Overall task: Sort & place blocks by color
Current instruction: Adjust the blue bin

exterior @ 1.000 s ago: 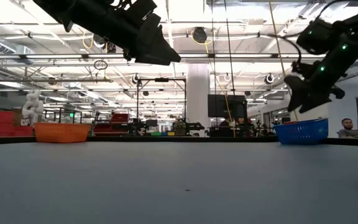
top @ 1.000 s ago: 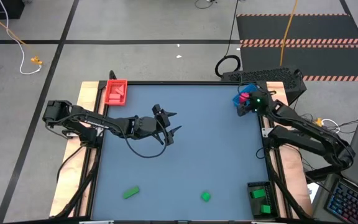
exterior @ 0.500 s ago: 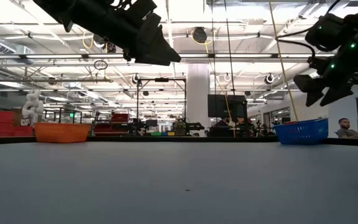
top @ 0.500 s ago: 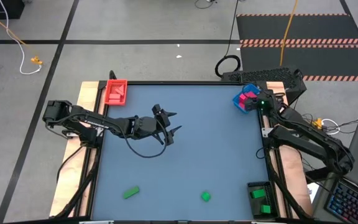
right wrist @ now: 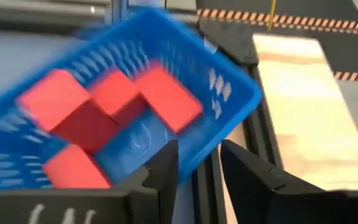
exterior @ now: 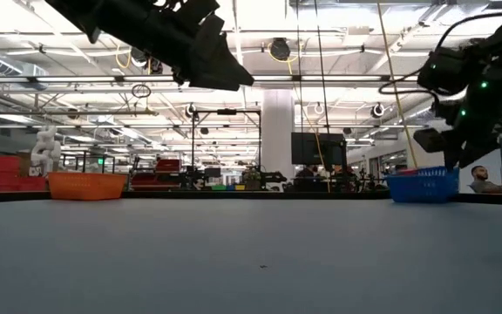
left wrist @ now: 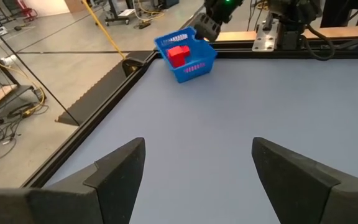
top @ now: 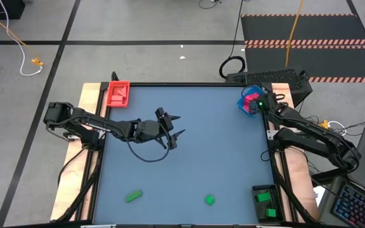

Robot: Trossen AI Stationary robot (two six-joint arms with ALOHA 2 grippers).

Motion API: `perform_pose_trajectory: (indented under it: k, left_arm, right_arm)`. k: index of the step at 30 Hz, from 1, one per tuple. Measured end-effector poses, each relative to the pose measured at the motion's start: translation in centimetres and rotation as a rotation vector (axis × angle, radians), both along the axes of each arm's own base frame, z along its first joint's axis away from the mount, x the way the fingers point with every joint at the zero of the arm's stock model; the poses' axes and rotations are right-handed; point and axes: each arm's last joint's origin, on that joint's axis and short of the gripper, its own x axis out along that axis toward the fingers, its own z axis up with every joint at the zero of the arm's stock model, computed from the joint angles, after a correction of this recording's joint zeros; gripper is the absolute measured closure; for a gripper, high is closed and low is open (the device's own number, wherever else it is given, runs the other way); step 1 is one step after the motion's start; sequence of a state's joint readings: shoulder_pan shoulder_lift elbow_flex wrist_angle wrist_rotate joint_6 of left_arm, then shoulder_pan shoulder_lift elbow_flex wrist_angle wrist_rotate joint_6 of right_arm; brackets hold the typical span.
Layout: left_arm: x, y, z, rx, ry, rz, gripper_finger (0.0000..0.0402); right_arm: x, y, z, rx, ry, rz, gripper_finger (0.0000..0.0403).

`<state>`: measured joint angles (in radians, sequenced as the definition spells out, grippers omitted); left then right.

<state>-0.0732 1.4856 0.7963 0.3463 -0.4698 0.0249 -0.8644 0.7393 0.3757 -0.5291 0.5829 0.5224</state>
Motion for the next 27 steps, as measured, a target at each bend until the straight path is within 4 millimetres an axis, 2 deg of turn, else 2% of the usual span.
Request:
perform_pose_trajectory:
  k: [7,18,22,27]
  left_arm:
    - [0.0,0.0,0.0,0.003,-0.002,-0.002,0.0107]
    - [0.1,0.0,0.3,0.018,-0.020,-0.005,0.0108]
    - [0.1,0.0,0.3,0.018,-0.020,-0.005,0.0108]
    - [0.1,0.0,0.2,0.018,-0.020,-0.005,0.0107]
  right_arm:
    - [-0.3,-0.6,-1.9,0.031,-0.001,-0.016,0.0305]
    - [0.5,-1.7,-1.0,-0.104,-0.044,0.101,0.0303]
    - [0.9,-1.6,-0.6,-0.088,-0.110,0.227,0.0303]
    - [1.9,-0.6,0.2,-0.046,-0.307,0.486,0.0303]
